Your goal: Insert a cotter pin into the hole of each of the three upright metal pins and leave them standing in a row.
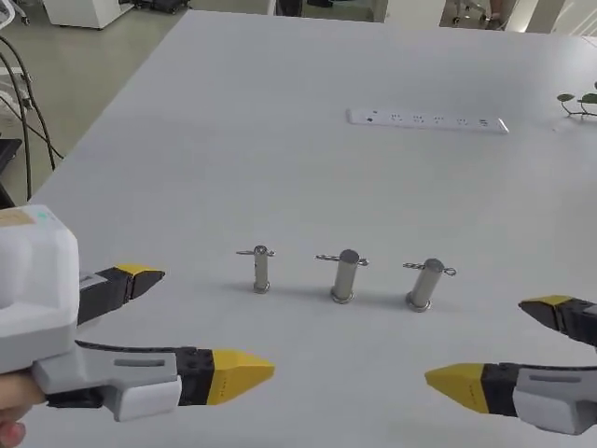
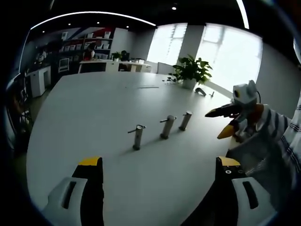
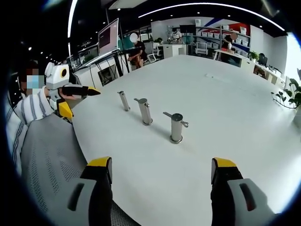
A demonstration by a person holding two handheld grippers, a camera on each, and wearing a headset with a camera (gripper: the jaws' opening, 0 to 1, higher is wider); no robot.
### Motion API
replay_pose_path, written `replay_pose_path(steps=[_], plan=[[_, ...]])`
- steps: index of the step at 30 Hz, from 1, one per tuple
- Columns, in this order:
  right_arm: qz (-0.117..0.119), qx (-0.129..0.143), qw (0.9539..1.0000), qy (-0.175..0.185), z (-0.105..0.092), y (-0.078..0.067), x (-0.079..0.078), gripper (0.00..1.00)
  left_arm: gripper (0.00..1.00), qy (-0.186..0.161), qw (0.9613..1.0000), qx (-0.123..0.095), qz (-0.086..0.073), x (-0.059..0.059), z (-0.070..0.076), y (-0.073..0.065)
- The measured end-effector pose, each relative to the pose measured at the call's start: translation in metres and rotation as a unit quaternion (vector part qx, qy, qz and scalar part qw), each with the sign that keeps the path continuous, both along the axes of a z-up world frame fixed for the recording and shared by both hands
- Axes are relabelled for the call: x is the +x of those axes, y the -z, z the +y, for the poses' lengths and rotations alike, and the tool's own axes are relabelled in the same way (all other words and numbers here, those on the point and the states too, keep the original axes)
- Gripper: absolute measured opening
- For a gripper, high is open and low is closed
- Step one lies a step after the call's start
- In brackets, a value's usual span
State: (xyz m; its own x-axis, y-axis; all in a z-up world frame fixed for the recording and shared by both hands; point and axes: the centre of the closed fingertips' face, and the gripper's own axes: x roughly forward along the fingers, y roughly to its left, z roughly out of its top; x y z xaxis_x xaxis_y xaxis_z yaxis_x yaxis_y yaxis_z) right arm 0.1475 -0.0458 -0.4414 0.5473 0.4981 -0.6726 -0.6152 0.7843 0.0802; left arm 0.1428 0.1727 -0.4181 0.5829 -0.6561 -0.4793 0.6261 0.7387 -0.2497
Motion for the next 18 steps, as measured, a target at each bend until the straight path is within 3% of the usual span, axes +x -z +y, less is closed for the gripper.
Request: replay_pose_path(steps=[18], plan=[[0.010,-0.015,0.9998,0.000,-0.0026,0.0075,-0.0002,0.82,0.97,-0.002,1.0000,0.001,-0.001,0.0018,0.0054,0.0001]])
